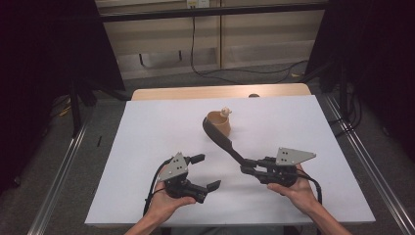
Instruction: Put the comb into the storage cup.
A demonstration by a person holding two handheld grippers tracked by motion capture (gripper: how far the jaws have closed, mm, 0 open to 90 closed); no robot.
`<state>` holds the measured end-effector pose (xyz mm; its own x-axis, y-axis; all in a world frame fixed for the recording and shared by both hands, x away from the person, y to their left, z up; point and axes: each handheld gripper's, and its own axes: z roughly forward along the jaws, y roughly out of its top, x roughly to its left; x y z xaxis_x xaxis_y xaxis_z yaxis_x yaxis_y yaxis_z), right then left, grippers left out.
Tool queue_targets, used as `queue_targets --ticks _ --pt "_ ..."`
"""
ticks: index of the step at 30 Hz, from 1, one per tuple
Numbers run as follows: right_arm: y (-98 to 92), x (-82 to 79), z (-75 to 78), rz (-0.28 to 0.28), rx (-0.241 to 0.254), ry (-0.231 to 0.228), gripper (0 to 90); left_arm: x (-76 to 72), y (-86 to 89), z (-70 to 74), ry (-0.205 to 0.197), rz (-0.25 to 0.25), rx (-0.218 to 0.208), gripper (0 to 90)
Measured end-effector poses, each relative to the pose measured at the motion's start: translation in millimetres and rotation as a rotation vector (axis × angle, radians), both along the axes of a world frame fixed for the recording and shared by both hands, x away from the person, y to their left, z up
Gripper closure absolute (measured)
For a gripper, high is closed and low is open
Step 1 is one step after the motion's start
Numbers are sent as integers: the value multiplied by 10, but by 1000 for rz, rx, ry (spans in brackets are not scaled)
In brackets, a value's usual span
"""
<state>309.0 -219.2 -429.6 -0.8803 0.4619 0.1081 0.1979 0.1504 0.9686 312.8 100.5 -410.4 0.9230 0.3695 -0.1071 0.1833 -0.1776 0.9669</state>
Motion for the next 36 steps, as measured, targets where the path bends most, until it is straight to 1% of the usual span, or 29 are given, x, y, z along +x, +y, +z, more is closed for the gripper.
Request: queue_targets --ticks 1,4,6,7,10,11,12,13,14,17,19,21,22,23,24,25,26,28,29,30,31,33,36 --pt "6 -3 3 7 10 -1 728 0 -4 5 5 -5 -11 39" --pt "22 -13 5 27 24 -2 728 6 -31 27 2 -12 -25 42" --pt "32 -19 6 37 21 -1 728 8 -53 43 -7 -20 -22 45" --pt "37 -22 6 41 22 -3 728 6 -69 48 -3 -23 -29 50" --pt "48 -28 12 54 29 -8 728 5 -105 61 -6 -28 -22 75" --pt "51 -29 14 57 34 -8 728 11 -120 67 -5 -39 -17 86" --pt "53 -29 16 60 33 -11 728 15 -136 72 -14 -39 -10 103" --pt "53 -29 19 64 31 -12 728 19 -152 80 -20 -41 -11 121" --pt "53 -29 19 64 31 -12 728 24 -169 88 -13 -47 -15 121" --pt "48 -30 22 68 36 -11 728 34 -210 114 -22 -55 -10 155" --pt "45 -29 29 76 44 -15 728 41 -230 126 -20 -65 -10 171" --pt "43 -36 38 87 36 -19 728 47 -239 139 -27 -69 -8 206" --pt "43 -36 38 87 36 -19 728 54 -244 143 -27 -73 -16 206" --pt "47 -37 36 94 38 -17 728 62 -251 147 -26 -75 -22 232" --pt "47 -37 36 94 38 -17 728 70 -257 152 -24 -83 -23 232" --pt "51 -38 35 96 39 -19 728 76 -267 157 -31 -82 -26 257" --pt "57 -39 35 100 40 -20 729 85 -281 162 -31 -80 -22 262" --pt "63 -40 35 107 34 -18 728 100 -318 169 -25 -66 -23 263" --pt "65 -36 31 108 34 -17 728 111 -338 166 -19 -79 -26 280" --pt "63 -30 25 107 31 -16 728 117 -358 164 -20 -85 -23 328" --pt "61 -26 20 105 30 -16 728 121 -378 165 -20 -82 -15 331" --pt "56 -25 19 104 29 -14 728 134 -401 168 -14 -79 -33 359" --pt "49 -28 28 102 33 -18 728 157 -413 182 -7 -81 -39 404"
